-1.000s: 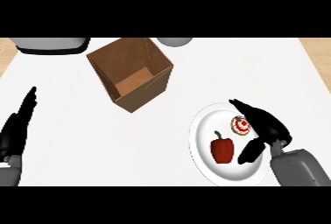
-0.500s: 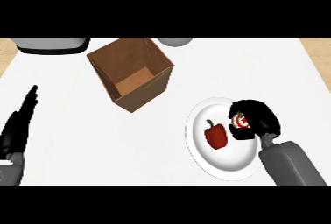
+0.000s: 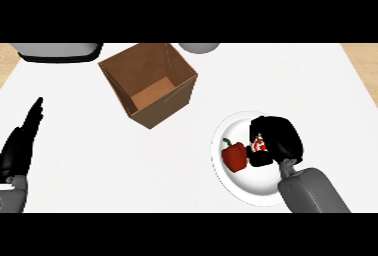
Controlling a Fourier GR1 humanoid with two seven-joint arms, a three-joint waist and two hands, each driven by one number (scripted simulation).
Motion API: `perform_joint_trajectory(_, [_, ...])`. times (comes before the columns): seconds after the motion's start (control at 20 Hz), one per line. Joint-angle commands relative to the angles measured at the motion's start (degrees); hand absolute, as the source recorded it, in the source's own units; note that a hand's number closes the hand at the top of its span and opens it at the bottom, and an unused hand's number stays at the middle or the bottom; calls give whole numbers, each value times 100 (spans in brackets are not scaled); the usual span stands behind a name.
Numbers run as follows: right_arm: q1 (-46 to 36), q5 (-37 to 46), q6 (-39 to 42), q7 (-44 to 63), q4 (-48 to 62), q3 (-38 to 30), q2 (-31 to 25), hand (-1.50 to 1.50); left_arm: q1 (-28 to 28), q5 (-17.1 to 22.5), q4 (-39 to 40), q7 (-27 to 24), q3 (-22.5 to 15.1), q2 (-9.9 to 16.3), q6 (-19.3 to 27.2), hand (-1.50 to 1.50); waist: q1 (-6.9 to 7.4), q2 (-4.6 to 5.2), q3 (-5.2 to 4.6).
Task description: Pick the cupcake from the plate and place it in the cardboard box
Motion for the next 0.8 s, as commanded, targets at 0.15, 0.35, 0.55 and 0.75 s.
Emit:
perform_joint_trajectory(0.15, [85, 842, -56, 737, -1172, 145, -96, 150, -57, 127, 155, -157, 265, 113, -218, 0, -30, -5, -2])
perform_joint_trajectory(0.35, [-189, 935, -283, 667, -1954, 9, -161, 150, 217, 98, -60, -177, 233, -2, -122, 0, -5, -20, -1])
perform_joint_trajectory(0.55, [-794, 1089, -81, 566, -2166, 300, 95, 150, 98, 36, 12, -202, 178, -54, -168, 0, 24, -2, -2])
perform_joint_trajectory(0.75, [-1143, 1247, -271, 495, -1778, 512, 620, 150, -4, -97, 277, -318, 212, -127, -105, 0, 26, 12, -2])
